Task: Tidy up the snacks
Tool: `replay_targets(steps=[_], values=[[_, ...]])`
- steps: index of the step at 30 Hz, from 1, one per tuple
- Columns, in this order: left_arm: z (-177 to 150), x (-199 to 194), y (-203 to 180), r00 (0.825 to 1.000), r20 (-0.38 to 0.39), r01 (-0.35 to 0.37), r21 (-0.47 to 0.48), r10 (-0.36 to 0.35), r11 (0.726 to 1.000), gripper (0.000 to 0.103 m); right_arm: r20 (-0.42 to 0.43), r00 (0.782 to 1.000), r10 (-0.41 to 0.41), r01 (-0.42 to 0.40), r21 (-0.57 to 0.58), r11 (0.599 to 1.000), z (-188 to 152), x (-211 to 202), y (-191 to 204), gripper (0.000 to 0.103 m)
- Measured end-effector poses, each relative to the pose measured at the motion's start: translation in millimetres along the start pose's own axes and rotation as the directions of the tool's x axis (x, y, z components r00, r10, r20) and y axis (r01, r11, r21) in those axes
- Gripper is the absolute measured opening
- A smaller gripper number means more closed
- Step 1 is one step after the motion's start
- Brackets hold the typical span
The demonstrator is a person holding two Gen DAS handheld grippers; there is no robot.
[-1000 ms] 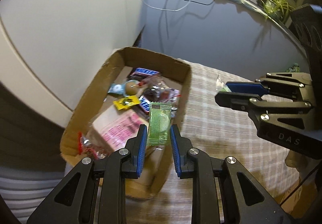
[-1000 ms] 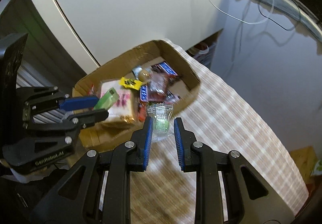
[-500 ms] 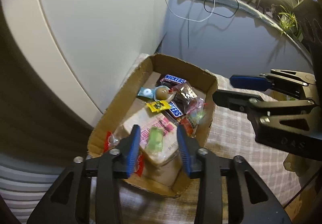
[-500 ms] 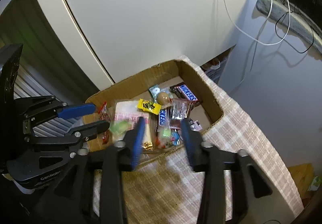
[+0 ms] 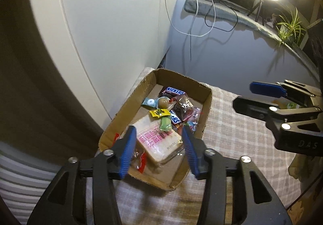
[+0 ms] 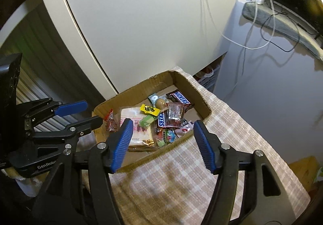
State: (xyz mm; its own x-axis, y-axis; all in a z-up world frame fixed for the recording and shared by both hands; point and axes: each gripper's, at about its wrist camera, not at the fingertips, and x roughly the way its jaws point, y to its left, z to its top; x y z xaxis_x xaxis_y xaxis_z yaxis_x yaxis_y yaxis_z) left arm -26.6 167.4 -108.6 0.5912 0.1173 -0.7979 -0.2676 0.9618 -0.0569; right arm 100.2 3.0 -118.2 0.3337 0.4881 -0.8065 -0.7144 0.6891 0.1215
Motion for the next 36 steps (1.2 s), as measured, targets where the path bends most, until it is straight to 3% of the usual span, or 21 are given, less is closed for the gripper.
replay_targets(steps=[6,13,36], values=[[-7.5,-23.1,-1.3,0.998,0.039,-0.055,-0.019,0.055,0.998,0.063,0.051,0.998,-0.042,0.040,0.055,0.998,-13.7,-28.7,-6.0,0.080],[-11.6,-39.1,-6.1,0.996,0.056,-0.071,-0.058,0.074,0.996,0.064,0.072,0.992,-0.103,0.097,0.079,0.992,-26.0,-51.0,-10.0,0.090],[-7.4,-54.3,-14.2,0.992,0.094,-0.080,-0.035,0.083,0.996,0.064,0.087,0.988,-0.124,0.118,0.081,0.990,-29.4,-63.4,-10.0,0.091]])
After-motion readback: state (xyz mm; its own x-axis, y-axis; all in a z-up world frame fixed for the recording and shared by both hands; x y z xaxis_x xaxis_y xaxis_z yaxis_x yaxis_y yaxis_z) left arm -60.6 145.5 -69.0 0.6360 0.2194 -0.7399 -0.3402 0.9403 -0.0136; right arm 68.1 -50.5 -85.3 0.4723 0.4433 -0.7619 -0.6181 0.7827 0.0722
